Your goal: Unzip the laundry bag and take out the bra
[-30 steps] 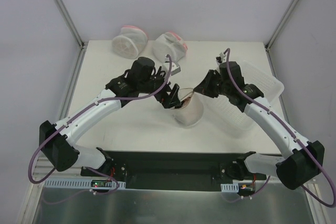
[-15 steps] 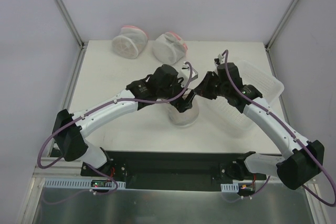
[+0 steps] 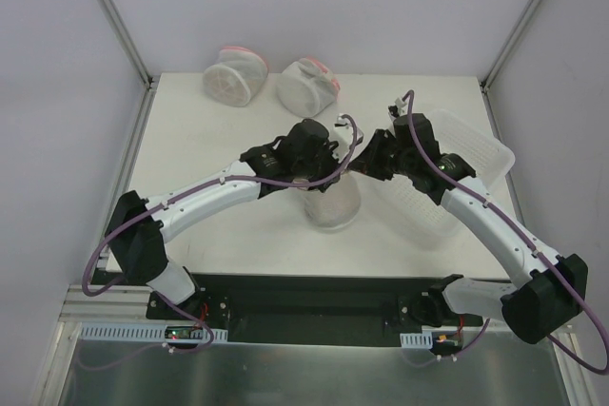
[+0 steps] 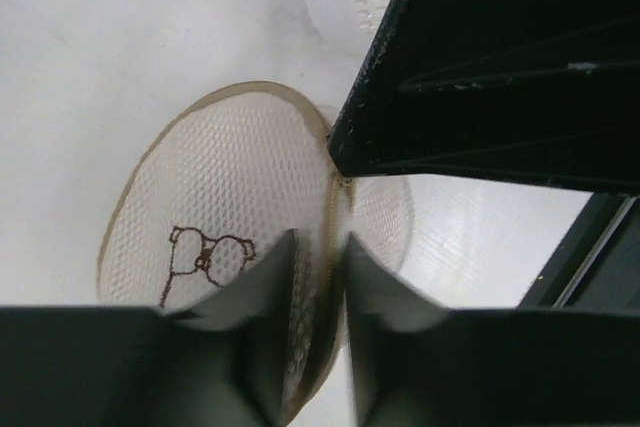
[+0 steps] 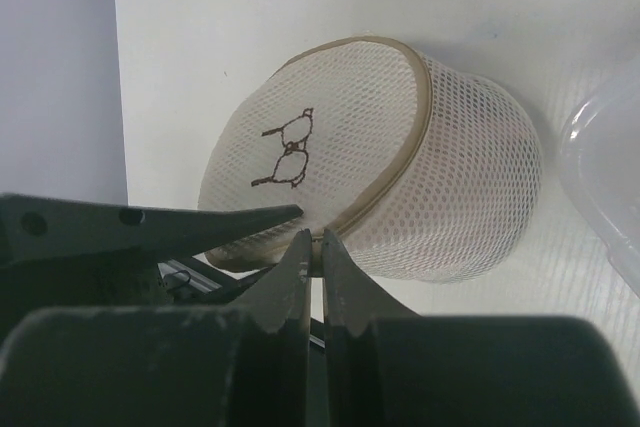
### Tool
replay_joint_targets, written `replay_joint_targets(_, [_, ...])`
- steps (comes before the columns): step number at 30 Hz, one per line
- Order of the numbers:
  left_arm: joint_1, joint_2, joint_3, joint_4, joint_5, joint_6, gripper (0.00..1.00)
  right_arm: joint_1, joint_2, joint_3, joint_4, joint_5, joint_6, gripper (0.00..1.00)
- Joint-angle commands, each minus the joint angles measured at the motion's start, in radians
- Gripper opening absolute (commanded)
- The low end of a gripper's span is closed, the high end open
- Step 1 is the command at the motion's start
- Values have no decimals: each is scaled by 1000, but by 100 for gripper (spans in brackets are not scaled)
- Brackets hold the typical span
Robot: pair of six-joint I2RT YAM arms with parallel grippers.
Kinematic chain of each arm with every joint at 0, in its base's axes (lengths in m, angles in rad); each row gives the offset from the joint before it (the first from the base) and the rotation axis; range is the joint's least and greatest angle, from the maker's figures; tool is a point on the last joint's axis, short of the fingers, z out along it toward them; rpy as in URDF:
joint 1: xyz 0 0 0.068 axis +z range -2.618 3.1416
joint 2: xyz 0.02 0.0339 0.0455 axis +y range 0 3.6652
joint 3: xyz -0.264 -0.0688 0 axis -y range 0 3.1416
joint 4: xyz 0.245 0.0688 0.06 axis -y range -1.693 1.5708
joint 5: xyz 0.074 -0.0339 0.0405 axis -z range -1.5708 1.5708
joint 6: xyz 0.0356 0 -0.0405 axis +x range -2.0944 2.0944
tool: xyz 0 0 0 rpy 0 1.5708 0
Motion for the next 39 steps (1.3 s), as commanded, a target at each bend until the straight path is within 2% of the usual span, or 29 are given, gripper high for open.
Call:
replay_joint_targets(1, [-8, -1, 23, 47, 7, 35, 6, 3, -28, 20, 19, -4, 14, 1])
replay_joint_targets(2, [-8, -1, 20, 46, 9, 40, 0, 3, -27, 20, 19, 2, 15, 1])
replay_joint_targets(7, [-5, -75, -32, 49, 10, 80, 0, -17, -18, 20, 2, 20, -12, 1])
replay_joint_targets(12, [8, -193, -133, 69, 33, 120, 0, -103, 24, 0, 10, 2, -31, 1])
replay_joint_targets(18, [41, -367, -240, 100, 111, 126, 0, -123, 179, 20, 55, -44, -57, 1])
replay_joint_targets(24, [57, -440, -306, 135, 147, 115, 0, -117, 343, 74, 157, -173, -17, 1])
replay_joint_targets(28, [63, -454, -320, 133, 124, 113, 0, -112, 323, 69, 155, -158, -9, 1])
replay_joint_targets(31, [71, -463, -326, 141, 95, 118, 0, -109, 248, 49, 148, -116, -5, 1])
replay_joint_targets(32, [80, -463, -325, 144, 81, 112, 8, -109, 230, 48, 142, -93, 2, 1])
replay_joint_targets(33, [89, -457, -319, 138, 96, 98, 26, -106, 194, 46, 145, -84, 2, 1])
replay_joint_targets(34, [98, -457, -308, 135, 116, 89, 58, -100, 179, 51, 142, -78, -1, 2])
replay_joint_targets(35, [107, -458, -305, 135, 131, 83, 99, -91, 168, 55, 125, -61, -3, 1])
replay_joint_targets(39, [129, -454, -281, 135, 171, 64, 99, -68, 119, 63, 105, -32, -8, 1])
